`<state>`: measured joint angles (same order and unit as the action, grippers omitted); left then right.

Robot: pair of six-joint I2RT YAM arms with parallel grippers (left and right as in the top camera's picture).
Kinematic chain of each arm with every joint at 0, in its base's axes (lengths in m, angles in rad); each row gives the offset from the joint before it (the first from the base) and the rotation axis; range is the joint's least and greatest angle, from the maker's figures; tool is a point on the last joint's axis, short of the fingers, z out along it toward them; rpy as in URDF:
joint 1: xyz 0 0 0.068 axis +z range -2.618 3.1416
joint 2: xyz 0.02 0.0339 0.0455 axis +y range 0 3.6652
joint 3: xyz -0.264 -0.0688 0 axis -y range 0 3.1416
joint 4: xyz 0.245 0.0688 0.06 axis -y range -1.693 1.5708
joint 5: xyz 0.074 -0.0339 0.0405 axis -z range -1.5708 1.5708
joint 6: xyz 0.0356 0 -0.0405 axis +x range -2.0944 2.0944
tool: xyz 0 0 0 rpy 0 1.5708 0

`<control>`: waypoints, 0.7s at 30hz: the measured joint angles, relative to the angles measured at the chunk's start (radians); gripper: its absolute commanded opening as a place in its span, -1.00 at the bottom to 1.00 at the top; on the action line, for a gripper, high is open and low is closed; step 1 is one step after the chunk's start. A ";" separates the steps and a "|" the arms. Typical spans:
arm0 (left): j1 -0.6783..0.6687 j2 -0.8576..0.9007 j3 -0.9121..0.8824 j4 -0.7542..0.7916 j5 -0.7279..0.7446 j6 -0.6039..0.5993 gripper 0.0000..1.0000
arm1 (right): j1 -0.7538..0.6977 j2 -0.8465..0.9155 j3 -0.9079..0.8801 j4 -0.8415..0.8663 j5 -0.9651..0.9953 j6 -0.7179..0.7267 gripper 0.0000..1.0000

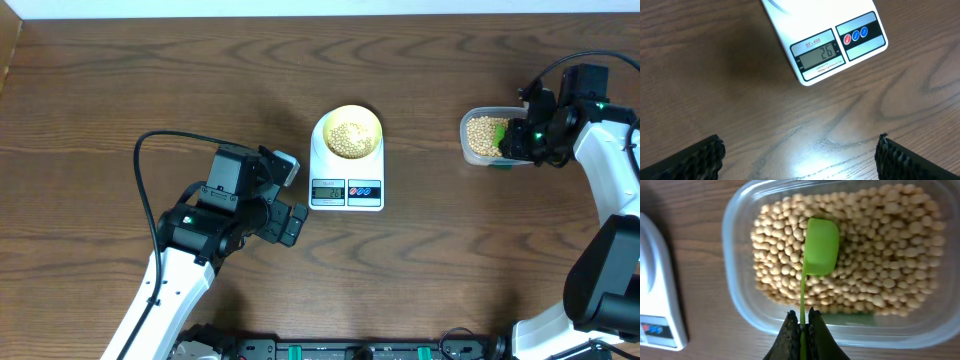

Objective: Scoop item into bowl and weigh 50g on scale
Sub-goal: 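Dip the scoop into the soybeans and drag it through them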

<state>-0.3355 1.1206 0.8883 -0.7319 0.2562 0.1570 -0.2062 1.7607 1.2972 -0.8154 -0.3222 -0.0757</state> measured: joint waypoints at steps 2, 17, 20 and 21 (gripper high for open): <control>0.000 0.000 0.000 0.000 0.000 0.000 0.96 | -0.005 0.000 0.000 -0.001 -0.027 0.000 -0.98; 0.000 0.000 0.000 0.000 0.000 0.000 0.95 | -0.096 0.000 0.000 -0.006 -0.183 0.001 -0.98; 0.000 0.000 0.000 0.000 0.000 0.000 0.96 | -0.106 0.000 -0.011 0.006 -0.217 0.004 -0.98; 0.000 0.000 0.000 0.000 0.000 0.000 0.96 | -0.111 0.000 -0.022 0.016 -0.233 0.005 -0.98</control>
<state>-0.3355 1.1206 0.8883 -0.7319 0.2562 0.1570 -0.3176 1.7607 1.2751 -0.7998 -0.5552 -0.0711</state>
